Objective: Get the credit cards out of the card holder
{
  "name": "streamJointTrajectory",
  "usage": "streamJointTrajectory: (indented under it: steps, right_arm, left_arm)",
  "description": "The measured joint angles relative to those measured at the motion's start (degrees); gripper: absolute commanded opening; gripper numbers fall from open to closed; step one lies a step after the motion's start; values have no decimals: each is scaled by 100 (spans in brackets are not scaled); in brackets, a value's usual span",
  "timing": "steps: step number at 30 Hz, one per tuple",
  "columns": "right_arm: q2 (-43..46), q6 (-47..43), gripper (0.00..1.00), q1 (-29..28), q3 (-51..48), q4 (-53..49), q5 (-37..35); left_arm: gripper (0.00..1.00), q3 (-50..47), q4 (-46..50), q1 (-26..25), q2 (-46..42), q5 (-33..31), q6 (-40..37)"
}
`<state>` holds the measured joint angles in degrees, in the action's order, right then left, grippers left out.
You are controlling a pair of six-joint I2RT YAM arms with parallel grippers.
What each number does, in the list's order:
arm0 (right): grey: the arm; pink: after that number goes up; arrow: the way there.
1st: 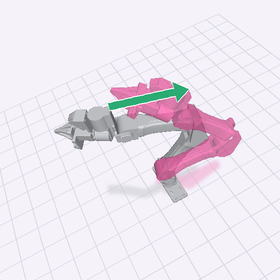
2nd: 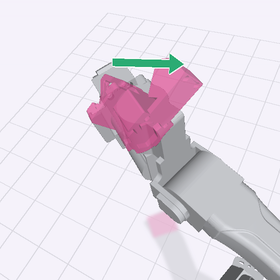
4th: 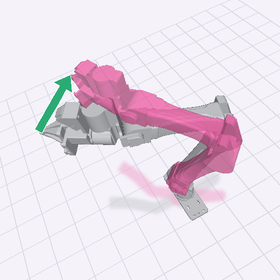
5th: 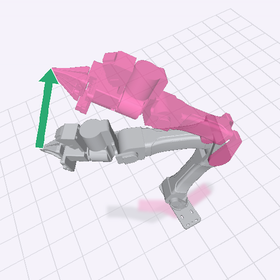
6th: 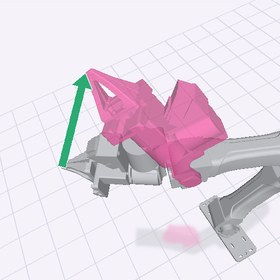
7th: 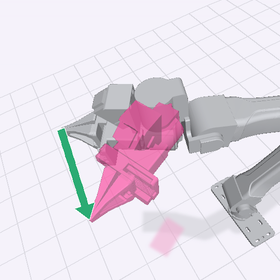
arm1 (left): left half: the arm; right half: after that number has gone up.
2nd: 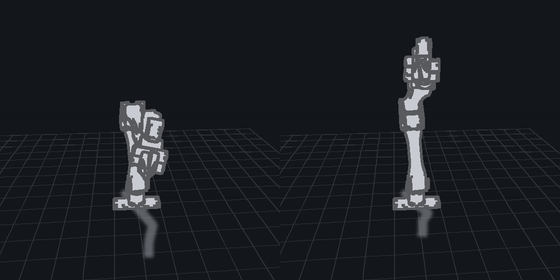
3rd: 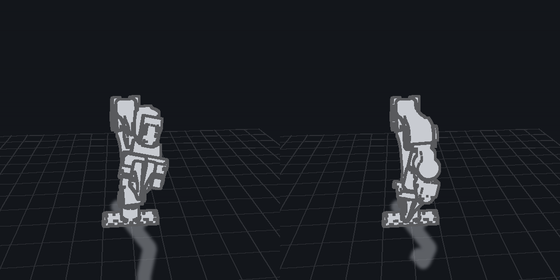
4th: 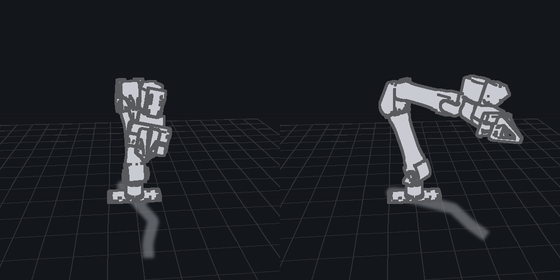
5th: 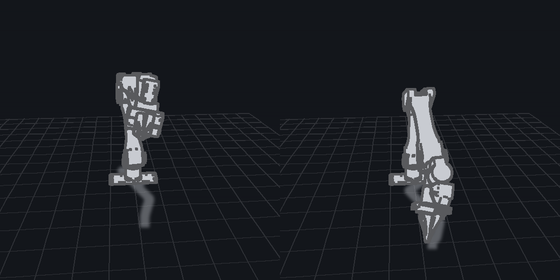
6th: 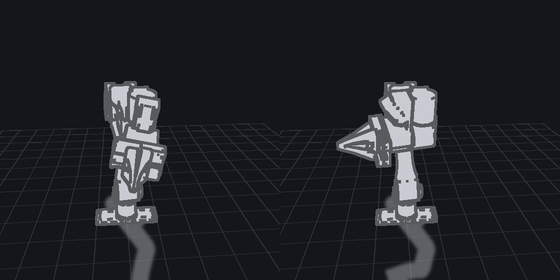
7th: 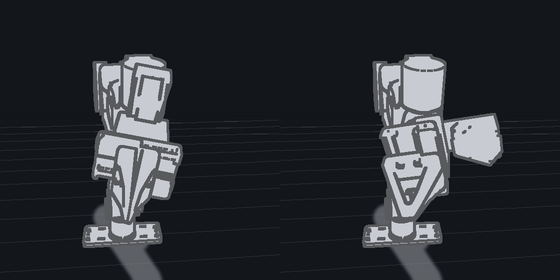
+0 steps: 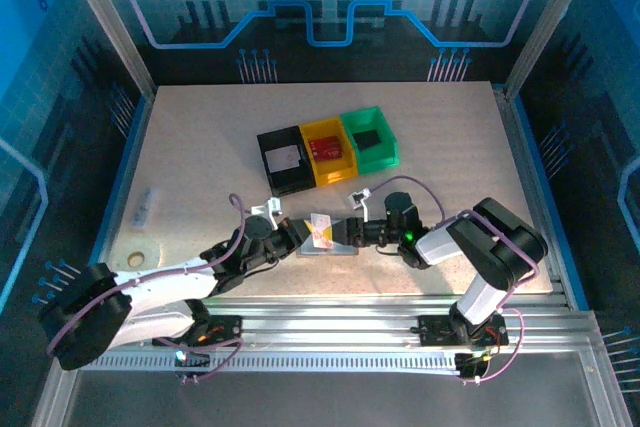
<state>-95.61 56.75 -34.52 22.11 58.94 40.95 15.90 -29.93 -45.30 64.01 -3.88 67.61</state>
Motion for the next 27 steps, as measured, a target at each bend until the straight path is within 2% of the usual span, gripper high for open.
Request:
streamJointTrajectory:
  steps: [12,16,18,20,22,27]
  right_arm:
    - [0,208,3,2,-4,428,24]
    - [2,262,0,9,-7,481,28]
    - [26,254,0,17,-7,442,70]
    - [120,192,0,68,-4,306,155]
    - [249,85,0,125,-2,98,247]
    - [597,-409,0,157,111,-817,516]
  left_arm:
    - [0,-74,-28,-46,0,-87,9]
    - [0,-72,28,-52,-61,-107,-2]
    - [25,-66,271,-44,-278,-81,-52]
    - [42,-50,588,63,-560,94,-203]
    - [51,11,1023,323,-894,356,-358]
    - [62,507,2461,1554,-1698,1427,-994]
